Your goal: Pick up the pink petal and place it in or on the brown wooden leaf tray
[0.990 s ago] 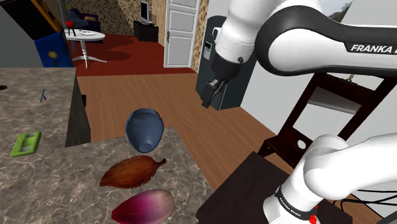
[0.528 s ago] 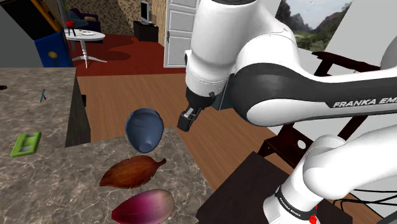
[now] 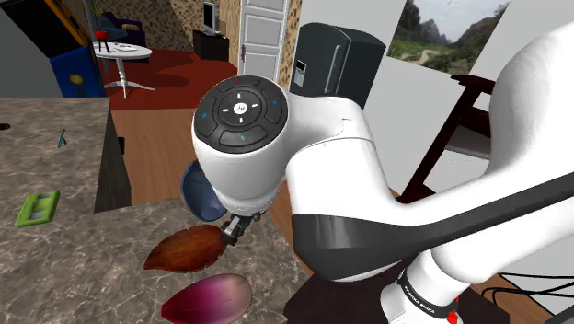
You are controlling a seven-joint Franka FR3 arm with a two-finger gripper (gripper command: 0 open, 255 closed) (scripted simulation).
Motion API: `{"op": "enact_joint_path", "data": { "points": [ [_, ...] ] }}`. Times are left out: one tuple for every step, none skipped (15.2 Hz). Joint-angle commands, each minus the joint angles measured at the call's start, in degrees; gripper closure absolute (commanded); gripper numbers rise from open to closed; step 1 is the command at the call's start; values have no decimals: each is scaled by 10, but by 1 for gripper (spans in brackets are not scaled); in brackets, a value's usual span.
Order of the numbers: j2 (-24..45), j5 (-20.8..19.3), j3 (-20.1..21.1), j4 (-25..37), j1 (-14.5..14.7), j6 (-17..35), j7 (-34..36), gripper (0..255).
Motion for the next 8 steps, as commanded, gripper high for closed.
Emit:
{"op": "enact_joint_path", "data": {
  "points": [
    [82, -77, 90, 33, -51, -20, 75, 0],
    [142, -135, 144, 50, -80, -46, 124, 0],
    [244, -225, 185, 72, -82, -100, 195, 0],
    [329, -294, 177, 93, -39, -152, 245, 0],
    [364, -322, 135, 110, 21, -174, 266, 0],
    [390, -341, 94, 126, 75, -190, 280, 0],
    [421, -362, 68, 143, 116, -208, 294, 0],
    [450, -382, 46, 160, 151, -225, 306, 0]
  ]
}}
